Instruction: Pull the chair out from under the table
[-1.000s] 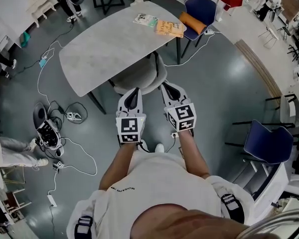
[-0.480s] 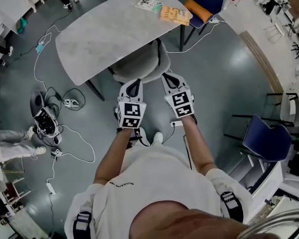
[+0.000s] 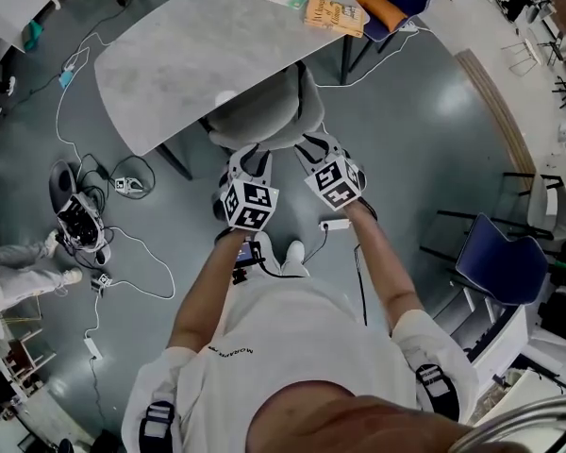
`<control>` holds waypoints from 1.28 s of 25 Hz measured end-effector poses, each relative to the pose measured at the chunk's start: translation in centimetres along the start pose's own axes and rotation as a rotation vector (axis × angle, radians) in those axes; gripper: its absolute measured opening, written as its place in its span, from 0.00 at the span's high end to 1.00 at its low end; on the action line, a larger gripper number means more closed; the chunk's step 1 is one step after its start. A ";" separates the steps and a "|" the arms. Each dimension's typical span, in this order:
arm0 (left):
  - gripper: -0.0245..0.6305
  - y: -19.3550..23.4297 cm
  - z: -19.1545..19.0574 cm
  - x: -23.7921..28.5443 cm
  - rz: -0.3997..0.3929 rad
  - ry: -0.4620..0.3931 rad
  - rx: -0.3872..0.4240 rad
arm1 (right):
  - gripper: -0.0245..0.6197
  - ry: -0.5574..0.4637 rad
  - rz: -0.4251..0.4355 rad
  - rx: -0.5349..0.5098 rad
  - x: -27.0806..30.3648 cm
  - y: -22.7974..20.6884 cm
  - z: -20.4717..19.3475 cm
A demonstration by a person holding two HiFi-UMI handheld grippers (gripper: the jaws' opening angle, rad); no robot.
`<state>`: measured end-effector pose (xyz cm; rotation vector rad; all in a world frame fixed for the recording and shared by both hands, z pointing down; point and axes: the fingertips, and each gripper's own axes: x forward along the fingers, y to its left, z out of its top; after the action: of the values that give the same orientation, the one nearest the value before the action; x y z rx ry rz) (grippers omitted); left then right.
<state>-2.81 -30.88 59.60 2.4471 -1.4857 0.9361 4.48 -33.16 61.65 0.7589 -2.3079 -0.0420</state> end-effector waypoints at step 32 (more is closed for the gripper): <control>0.55 -6.2 -13.4 17.8 -0.187 0.338 0.716 | 0.49 0.454 0.222 -0.951 14.2 -2.7 -18.0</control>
<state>2.31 -35.72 81.62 2.5813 -0.8805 1.9791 8.90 -39.78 83.32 0.0068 -1.6342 -0.7273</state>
